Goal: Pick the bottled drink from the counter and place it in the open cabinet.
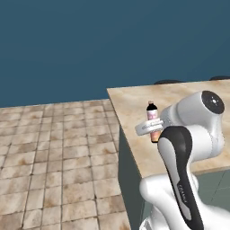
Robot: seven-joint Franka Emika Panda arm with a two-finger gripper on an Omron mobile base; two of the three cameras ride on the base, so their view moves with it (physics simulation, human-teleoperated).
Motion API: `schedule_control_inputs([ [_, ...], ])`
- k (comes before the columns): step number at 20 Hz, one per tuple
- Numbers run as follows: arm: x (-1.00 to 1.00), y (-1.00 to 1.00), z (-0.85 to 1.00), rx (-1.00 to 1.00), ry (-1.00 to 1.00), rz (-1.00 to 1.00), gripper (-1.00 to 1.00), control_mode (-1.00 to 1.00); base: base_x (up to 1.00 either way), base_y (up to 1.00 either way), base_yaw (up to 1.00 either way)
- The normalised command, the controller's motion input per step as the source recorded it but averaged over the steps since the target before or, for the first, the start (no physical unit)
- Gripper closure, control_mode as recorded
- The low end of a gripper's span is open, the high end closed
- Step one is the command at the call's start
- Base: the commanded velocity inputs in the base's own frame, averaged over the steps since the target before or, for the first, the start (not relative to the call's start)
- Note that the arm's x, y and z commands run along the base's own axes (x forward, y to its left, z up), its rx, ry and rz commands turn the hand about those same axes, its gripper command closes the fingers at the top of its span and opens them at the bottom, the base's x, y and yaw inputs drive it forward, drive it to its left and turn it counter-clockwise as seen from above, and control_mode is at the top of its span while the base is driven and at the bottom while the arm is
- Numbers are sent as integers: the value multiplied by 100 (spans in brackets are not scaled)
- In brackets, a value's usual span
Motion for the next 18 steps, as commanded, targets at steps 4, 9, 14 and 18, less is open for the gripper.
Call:
schedule_control_inputs([
  [4,0,0,0,0,0,0,100,-100,0,0,0],
  [9,0,0,0,0,0,0,100,-100,0,0,0],
  [14,-23,7,0,0,-2,0,100,-100,0,0,0],
  [18,0,0,0,0,0,0,100,100,-19,80,-12],
])
